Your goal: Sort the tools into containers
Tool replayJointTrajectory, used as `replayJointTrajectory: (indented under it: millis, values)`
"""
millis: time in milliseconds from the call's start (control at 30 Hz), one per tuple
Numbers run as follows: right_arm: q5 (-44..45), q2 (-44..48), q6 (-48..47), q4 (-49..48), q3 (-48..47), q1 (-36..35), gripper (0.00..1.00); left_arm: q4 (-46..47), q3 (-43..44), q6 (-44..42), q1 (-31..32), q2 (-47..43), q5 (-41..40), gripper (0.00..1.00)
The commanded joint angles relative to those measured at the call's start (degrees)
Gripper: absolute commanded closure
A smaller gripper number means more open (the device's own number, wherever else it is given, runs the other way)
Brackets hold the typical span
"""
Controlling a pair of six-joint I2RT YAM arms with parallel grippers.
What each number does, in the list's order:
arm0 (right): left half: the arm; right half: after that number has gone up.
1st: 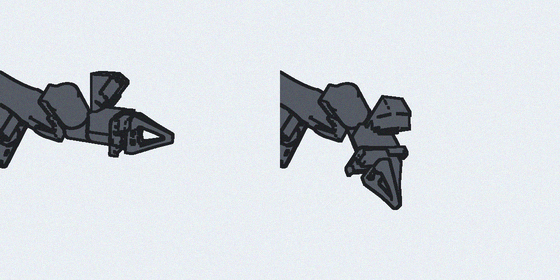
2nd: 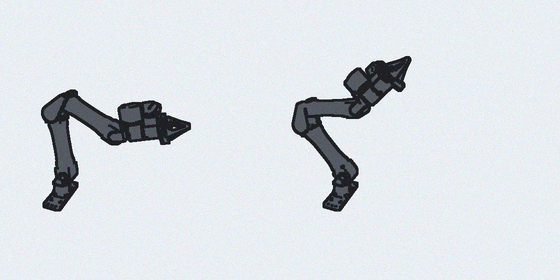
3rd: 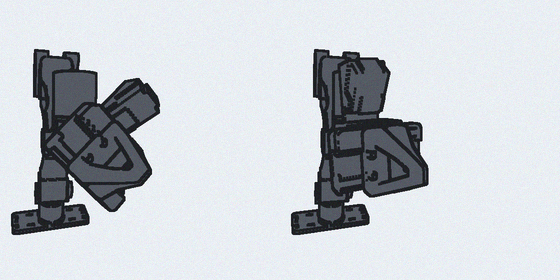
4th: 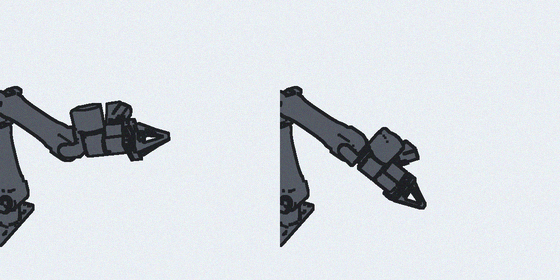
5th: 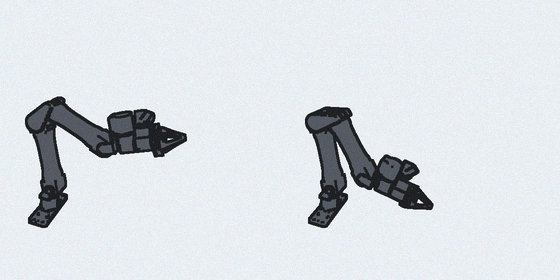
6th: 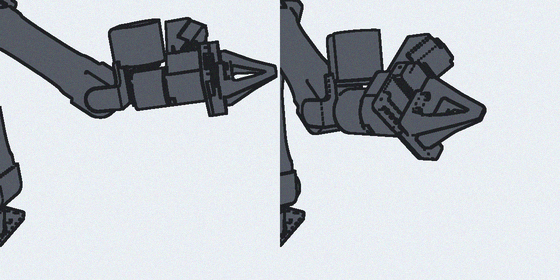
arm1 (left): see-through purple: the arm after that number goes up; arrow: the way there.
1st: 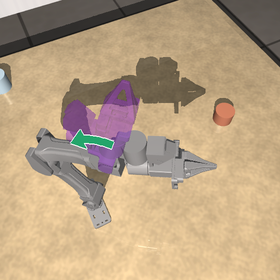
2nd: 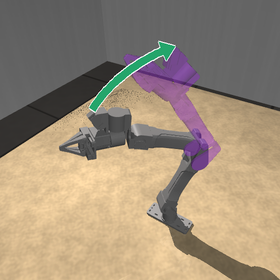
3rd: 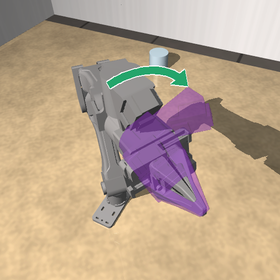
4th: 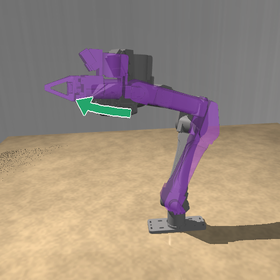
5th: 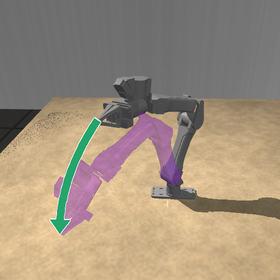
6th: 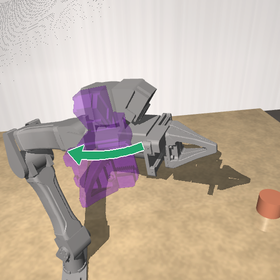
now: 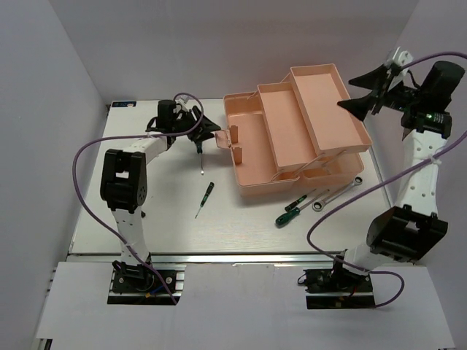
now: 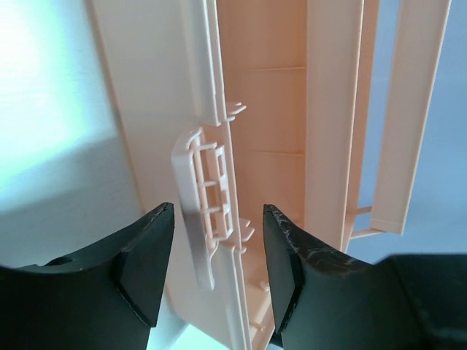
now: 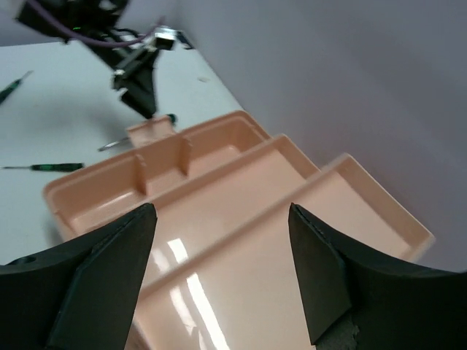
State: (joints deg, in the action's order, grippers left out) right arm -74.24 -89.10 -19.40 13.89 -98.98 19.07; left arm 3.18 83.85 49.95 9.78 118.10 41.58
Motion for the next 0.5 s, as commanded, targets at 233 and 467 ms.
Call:
replayJointTrajectory:
  millis: [233, 467]
  values:
    - [3.57, 3.14, -39.41, 35.68, 5.81, -16.16, 0.22, -6.6, -5.72, -7.05, -2.57, -9.91, -3.35, 0.38]
    - [18.49, 2.78, -73.3, 61.24, 6.85, -27.84, 0.37, -20.91, -5.37, -15.05, -2.93, -14.12, -13.18, 0.79]
